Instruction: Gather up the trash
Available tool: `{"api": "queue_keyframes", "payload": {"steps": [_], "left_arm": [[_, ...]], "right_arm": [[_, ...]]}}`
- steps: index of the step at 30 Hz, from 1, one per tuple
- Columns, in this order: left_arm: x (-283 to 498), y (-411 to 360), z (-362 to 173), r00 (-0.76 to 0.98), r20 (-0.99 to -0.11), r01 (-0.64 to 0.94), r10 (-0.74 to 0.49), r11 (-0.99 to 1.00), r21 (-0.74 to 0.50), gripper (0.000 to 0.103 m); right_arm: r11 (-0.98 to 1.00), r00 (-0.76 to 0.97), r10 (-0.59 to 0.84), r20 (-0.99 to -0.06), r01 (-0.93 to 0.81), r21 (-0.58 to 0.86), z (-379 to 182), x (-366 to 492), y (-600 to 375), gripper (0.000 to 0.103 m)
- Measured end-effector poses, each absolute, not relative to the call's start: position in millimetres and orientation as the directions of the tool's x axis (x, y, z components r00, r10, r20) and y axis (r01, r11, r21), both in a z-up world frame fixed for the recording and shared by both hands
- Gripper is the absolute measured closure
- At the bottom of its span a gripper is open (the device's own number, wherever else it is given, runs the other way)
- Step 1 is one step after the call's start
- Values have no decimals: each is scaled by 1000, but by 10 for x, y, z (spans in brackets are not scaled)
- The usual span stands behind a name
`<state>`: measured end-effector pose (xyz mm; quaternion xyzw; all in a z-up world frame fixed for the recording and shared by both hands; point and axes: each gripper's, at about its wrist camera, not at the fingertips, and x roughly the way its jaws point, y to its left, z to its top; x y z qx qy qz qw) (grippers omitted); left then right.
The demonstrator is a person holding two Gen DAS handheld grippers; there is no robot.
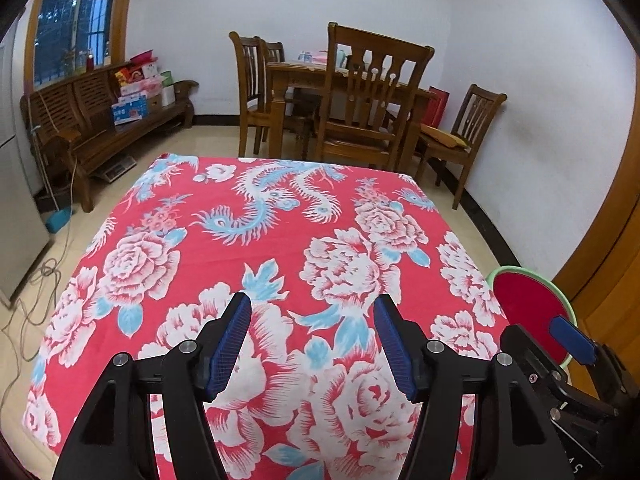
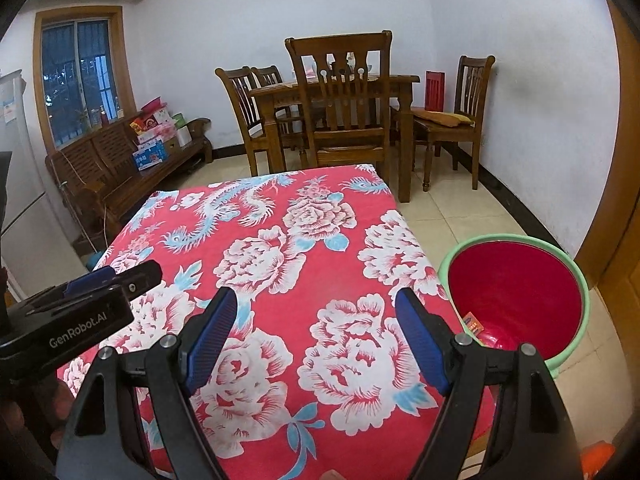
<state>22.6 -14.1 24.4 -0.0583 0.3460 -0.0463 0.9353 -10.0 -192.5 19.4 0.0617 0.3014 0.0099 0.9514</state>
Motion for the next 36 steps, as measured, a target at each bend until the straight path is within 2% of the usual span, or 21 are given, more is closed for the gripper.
{"api": "queue_keyframes", "payload": {"steps": [36], "left_arm": [[204,-178,245,760,-636,57,-135,988,-141,38]], "right_arm": [[991,815,52,-578,29,130,208,-90,-1977,22]]}}
